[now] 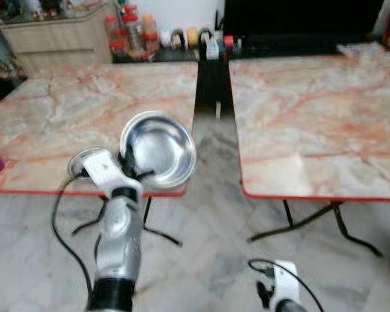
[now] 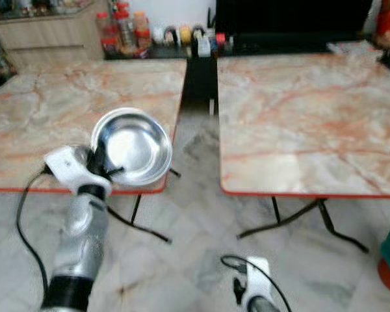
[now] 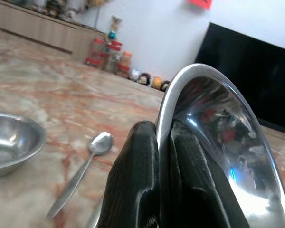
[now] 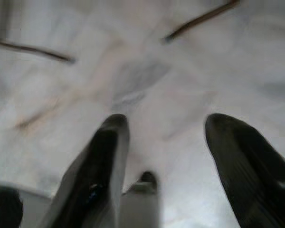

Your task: Setting the table

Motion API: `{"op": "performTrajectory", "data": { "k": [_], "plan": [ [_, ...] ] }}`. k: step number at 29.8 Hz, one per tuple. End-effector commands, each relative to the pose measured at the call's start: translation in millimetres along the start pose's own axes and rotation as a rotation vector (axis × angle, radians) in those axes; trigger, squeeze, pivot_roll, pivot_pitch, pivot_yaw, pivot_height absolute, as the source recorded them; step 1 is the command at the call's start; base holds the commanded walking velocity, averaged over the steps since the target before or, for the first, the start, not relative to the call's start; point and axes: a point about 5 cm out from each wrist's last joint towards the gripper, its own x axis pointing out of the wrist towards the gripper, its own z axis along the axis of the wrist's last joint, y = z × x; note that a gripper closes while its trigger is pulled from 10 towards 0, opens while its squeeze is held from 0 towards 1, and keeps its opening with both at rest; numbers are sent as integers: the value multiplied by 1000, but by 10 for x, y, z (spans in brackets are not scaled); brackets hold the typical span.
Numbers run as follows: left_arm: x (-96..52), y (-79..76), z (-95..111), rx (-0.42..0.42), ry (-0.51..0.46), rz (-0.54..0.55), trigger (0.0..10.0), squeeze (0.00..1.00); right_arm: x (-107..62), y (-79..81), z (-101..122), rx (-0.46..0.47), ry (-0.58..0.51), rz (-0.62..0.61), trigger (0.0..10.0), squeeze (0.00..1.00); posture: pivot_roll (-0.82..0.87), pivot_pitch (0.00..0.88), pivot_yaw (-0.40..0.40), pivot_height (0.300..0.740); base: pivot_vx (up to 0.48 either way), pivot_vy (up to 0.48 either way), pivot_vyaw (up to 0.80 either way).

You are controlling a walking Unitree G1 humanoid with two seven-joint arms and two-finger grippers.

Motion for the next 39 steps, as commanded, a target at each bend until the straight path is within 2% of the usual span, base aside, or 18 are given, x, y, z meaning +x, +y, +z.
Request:
{"op": "performTrajectory", "data": {
  "k": [1,3,7,9,11,14,16,20,21,24,26,28,29,30,33,37,39],
  "plan": [
    [-45,124,45,55,-6,18,10000,0,17,104,34,-6,-10,26,10000,0,62,0,28,719,0,-334,0],
    [-240,348,-34,106,51,73,10000,0,19,109,44,-8,-11,29,10000,0,74,0,21,719,0,-336,0],
    [-324,449,-43,122,67,105,10000,0,20,109,45,-10,-10,29,10000,0,88,0,17,719,0,-335,0],
    [-510,624,-77,164,114,154,10000,0,21,113,47,-8,-10,30,10000,0,93,0,16,719,0,-315,0],
    [-547,654,-89,174,125,160,10000,0,22,115,49,-8,-10,30,10000,0,92,0,16,719,0,-307,0],
    [-785,861,-198,220,212,198,10000,0,24,118,57,-3,-11,28,10000,0,89,0,18,719,0,-279,0],
    [-846,926,-262,228,252,209,10000,0,26,117,66,-1,-13,27,10000,0,89,0,17,719,0,-255,0],
    [-1000,1118,-578,236,439,252,10000,0,29,115,79,2,-15,25,10000,0,90,0,15,719,0,0,0],
    [-1064,1208,-752,263,528,267,10000,0,29,116,81,3,-15,25,10000,0,93,0,11,719,0,0,0],
    [-1092,1236,-802,273,556,270,10000,0,30,116,82,3,-15,25,10000,0,93,0,11,719,0,0,0],
    [-1199,1403,-1071,201,711,365,10000,0,32,131,84,3,-14,25,10000,0,87,0,12,719,0,0,0],
    [-1271,1451,-1200,179,797,389,10000,0,34,138,89,5,-15,25,10000,0,82,0,12,719,0,0,0],
    [-1271,1451,-1200,179,797,389,10000,0,34,138,89,5,-15,25,10000,0,82,0,12,719,0,0,0],
    [-1392,1430,-1344,228,926,361,10000,0,35,141,93,10,-14,24,10000,0,69,0,15,719,0,0,0],
    [-1558,1408,-1472,313,1064,321,10000,0,37,141,104,17,-18,20,10000,0,59,0,19,719,0,0,0],
    [-1628,1415,-1516,322,1118,373,10000,0,37,137,105,13,-19,19,10000,0,40,0,22,719,0,0,0],
    [-1574,1375,-1528,317,1103,366,10000,0,34,128,92,9,-16,15,10000,0,29,0,27,719,0,0,0]
  ]
}}
